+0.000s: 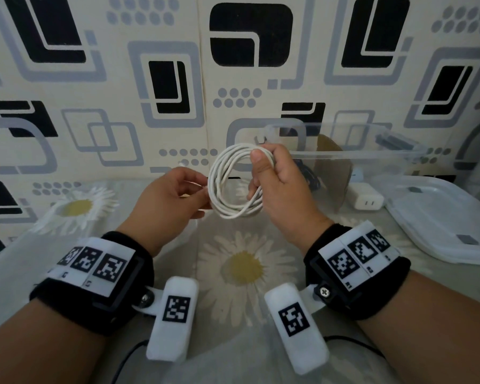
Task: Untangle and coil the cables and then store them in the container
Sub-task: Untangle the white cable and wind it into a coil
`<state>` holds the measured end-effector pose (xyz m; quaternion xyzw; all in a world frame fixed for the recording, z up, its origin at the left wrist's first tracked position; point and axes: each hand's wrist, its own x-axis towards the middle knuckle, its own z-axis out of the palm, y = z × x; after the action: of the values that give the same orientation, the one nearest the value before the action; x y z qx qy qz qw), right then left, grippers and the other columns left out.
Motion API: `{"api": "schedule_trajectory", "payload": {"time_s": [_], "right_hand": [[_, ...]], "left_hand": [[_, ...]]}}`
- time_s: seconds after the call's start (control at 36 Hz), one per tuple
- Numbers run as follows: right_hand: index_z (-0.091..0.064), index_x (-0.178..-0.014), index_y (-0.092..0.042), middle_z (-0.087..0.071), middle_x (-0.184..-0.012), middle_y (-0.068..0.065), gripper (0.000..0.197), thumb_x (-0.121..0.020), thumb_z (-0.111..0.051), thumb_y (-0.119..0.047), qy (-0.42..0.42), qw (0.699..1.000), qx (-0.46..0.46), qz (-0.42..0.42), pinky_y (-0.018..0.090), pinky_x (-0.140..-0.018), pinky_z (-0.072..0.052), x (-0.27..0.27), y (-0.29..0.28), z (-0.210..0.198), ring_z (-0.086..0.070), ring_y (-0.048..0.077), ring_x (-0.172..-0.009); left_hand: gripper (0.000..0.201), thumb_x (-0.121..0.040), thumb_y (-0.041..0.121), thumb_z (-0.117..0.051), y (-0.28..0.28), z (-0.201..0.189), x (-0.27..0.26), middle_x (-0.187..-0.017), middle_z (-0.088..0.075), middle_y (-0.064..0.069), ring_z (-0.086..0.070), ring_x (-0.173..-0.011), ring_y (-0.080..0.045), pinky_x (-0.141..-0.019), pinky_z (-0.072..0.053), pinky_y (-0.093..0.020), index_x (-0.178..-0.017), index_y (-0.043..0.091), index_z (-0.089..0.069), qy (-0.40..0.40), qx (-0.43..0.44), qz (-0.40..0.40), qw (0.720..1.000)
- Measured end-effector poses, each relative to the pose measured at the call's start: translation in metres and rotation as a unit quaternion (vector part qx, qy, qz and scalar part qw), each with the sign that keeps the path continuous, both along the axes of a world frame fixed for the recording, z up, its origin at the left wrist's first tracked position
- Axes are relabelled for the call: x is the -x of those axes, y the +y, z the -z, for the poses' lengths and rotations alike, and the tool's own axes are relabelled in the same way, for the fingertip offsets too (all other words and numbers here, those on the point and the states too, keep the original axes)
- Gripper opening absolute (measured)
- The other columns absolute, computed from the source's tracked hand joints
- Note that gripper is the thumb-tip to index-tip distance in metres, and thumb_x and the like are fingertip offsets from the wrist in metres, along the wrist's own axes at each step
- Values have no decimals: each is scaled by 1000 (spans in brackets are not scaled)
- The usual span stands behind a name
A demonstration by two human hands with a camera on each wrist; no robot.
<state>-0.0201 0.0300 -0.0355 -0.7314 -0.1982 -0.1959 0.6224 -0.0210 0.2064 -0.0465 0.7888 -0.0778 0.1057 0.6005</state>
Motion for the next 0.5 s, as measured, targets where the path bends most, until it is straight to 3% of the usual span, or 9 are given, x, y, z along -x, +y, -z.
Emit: {"api": "schedule_trajectory", "payload": {"time_s": [0.06, 0.14, 0.25, 0.33, 0.39, 0.5], "right_hand": [[-52, -101, -16, -51, -61, -2, 18, -100, -43, -31, 18, 1000, 11, -15, 32, -56, -51, 0, 1, 1, -54, 12, -56], [-52, -98, -21, -51, -62, -5, 16, -101, -42, -33, 35, 999, 20, -29, 30, -55, -51, -2, 2, 4, -55, 10, -56], [-52, -96, -24, -51, -61, -5, 14, -101, -43, -33, 45, 998, 22, -37, 35, -57, -50, -3, 3, 7, -55, 16, -57], [-52, -95, -23, -51, -62, -5, 15, -101, -43, -33, 40, 998, 22, -38, 38, -60, -50, -2, 5, 8, -55, 18, -58], [-52, -96, -22, -52, -61, -8, 16, -100, -43, -34, 42, 998, 15, -40, 39, -61, -51, -1, 5, 7, -55, 17, -59], [-52, -98, -20, -53, -57, -11, 17, -101, -43, -33, 61, 998, -3, -28, 30, -58, -50, -1, 4, 7, -53, 9, -56]], "left_hand": [[21, -84, 13, -72, 1, 1, -1, -81, -73, -1, -70, -69, -9, -64, -53, -22, -98, 16, -57, 11, 20, -13, 1000], [38, -82, 9, -71, 2, 0, 0, -87, -74, -1, -70, -77, -13, -70, -55, -25, -114, 19, -52, 26, 48, -13, 998], [38, -87, 6, -65, 1, 0, 2, -97, -75, 5, -70, -92, -16, -85, -56, -35, -119, 27, -62, 27, -20, 30, 999], [37, -89, 3, -61, -1, 1, 5, -93, -74, 12, -69, -84, -11, -73, -55, -24, -106, 35, -68, 25, -69, 55, 996], [41, -89, 0, -59, -2, 1, 6, -91, -74, 12, -68, -82, -10, -66, -53, -17, -106, 36, -69, 36, -97, 73, 992], [43, -90, -3, -56, -2, 0, 7, -95, -74, 4, -66, -82, -10, -64, -51, -15, -106, 34, -69, 52, -77, 83, 992]]}}
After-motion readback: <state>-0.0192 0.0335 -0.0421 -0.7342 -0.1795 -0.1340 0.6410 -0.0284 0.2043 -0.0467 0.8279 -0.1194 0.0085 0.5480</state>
